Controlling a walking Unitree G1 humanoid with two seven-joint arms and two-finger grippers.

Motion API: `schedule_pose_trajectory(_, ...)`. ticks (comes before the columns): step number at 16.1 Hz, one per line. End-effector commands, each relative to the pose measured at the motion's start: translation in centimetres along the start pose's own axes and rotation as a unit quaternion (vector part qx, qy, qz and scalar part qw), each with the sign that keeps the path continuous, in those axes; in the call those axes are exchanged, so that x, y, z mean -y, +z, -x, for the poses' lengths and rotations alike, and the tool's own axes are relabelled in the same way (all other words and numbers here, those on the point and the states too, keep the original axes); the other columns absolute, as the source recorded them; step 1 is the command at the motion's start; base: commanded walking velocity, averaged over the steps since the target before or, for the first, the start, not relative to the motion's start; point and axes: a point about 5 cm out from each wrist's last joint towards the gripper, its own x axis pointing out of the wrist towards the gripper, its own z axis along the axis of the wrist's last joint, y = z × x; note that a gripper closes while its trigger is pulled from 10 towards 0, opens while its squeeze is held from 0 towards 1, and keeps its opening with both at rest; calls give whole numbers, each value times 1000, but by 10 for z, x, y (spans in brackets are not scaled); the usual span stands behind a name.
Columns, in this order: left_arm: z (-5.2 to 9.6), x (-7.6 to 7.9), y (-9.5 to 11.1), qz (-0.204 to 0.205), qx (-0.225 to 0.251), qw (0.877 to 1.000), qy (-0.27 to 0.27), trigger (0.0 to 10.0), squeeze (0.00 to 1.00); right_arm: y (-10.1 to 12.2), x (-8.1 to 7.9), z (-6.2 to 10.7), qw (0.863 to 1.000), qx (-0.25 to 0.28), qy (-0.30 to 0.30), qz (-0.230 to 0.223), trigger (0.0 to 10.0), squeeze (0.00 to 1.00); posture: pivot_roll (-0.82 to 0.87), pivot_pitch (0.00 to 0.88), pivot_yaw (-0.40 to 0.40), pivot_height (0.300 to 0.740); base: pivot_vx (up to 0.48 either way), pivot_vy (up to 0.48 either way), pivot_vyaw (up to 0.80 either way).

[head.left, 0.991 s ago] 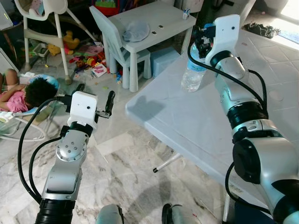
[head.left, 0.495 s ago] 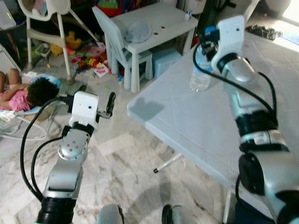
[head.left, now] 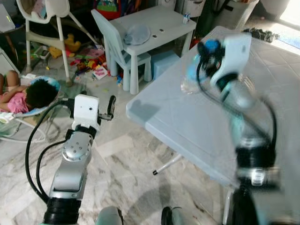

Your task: Restocking fridge

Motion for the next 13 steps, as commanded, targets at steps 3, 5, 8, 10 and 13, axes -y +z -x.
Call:
schedule_pose_trajectory(3, -7, -6, 1, 13, -1, 1000, 19, 10000, 0, 9, -14, 18, 999, 35, -8, -5, 10000, 0, 94, 11, -26, 740, 0, 95, 0)
schedule_pose_trajectory(5, -11, -5, 2, 16, 4, 1000, 23, 10000, 0, 11, -21, 23, 999, 43, 4, -13, 10000, 0, 93, 6, -30, 740, 0, 392, 0)
schedule_pose_trajectory(8, -13, -3, 2, 8, 10, 999, 33, 10000, 0, 14, -27, 24, 998, 51, 26, -8, 10000, 0, 96, 0, -42, 740, 0, 450, 0)
schedule_pose_trajectory(10, -12, -3, 0, 9, 10, 999, 39, 10000, 0, 14, -29, 24, 998, 52, 37, -6, 10000, 0, 97, 0, -48, 740, 0, 459, 0)
schedule_pose_trajectory(13, -8, -1, -7, 14, 2, 999, 44, 10000, 0, 5, -37, 27, 998, 42, 47, -5, 10000, 0, 92, 0, -41, 740, 0, 458, 0)
